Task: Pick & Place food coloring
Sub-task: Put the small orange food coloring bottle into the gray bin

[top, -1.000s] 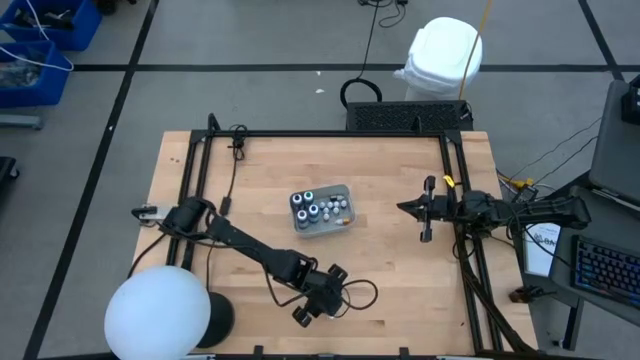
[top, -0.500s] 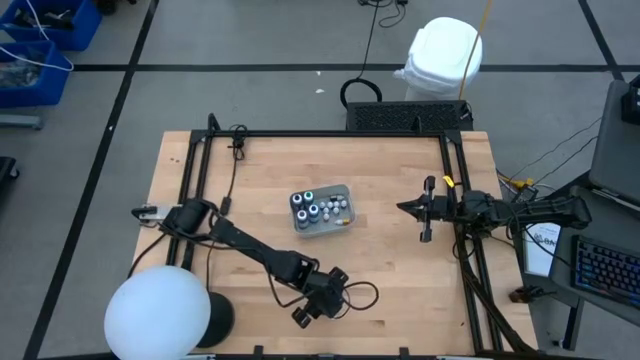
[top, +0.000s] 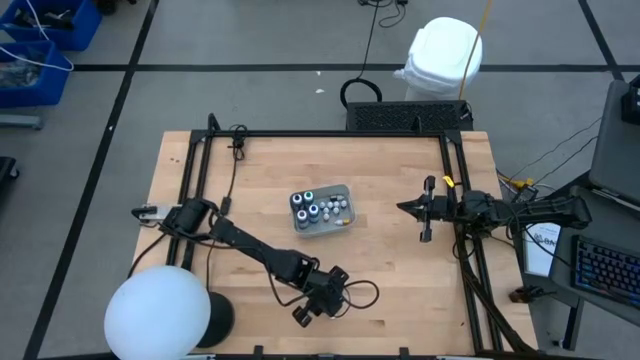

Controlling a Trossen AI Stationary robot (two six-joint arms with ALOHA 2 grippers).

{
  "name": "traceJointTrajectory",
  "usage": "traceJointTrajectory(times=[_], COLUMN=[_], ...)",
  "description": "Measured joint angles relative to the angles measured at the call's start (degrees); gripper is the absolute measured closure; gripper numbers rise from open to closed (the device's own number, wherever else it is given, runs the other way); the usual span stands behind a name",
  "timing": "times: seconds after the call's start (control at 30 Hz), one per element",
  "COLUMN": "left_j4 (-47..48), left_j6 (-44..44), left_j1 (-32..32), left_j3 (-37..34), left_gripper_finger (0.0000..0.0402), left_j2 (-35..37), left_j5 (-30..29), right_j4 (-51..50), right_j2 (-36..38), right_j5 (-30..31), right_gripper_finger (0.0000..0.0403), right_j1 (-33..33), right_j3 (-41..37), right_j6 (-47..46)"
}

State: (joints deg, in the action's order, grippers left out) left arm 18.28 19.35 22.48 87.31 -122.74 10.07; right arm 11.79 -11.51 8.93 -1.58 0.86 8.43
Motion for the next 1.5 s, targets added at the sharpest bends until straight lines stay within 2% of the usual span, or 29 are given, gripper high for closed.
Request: traceJointTrajectory(times=[0.4,0.57,0.77,0.9,1.07,1.23,1.5], left_j4=[0.00,-0.80,-0.02,0.50,4.18,5.51,9.91], left_j6=[-0.13,0.15,4.82,5.69,8.95,6.03,0.03], left_j1=[0.00,0.00,-0.29,-1.38,-3.50,-5.73,-5.97], left_j3=[0.00,0.00,0.63,1.35,1.42,1.64,1.53], left_gripper_finger=[0.0348,0.0348,0.0341,0.0348,0.0344,0.0348,0.0348], left_j2=[0.00,0.00,1.26,4.23,11.52,17.86,17.30], left_j5=[0.13,-2.36,-6.09,-6.41,-10.14,-9.52,-9.20], right_j4=[0.00,-0.02,-0.02,-0.04,0.03,0.02,0.37], right_j2=[0.00,0.00,0.00,-0.03,-0.18,-0.33,-0.52], right_j5=[0.00,0.00,0.00,-0.01,-0.02,-0.01,-0.02], right_gripper_finger=[0.0403,0.0403,0.0403,0.0403,0.0403,0.0403,0.0403], right_j1=[0.00,0.00,0.00,-0.01,-0.02,-0.01,-0.01], right_j3=[0.01,-0.01,0.00,-0.01,-0.02,-0.02,-0.01], right_j6=[0.34,0.44,0.66,0.66,0.85,1.03,1.75])
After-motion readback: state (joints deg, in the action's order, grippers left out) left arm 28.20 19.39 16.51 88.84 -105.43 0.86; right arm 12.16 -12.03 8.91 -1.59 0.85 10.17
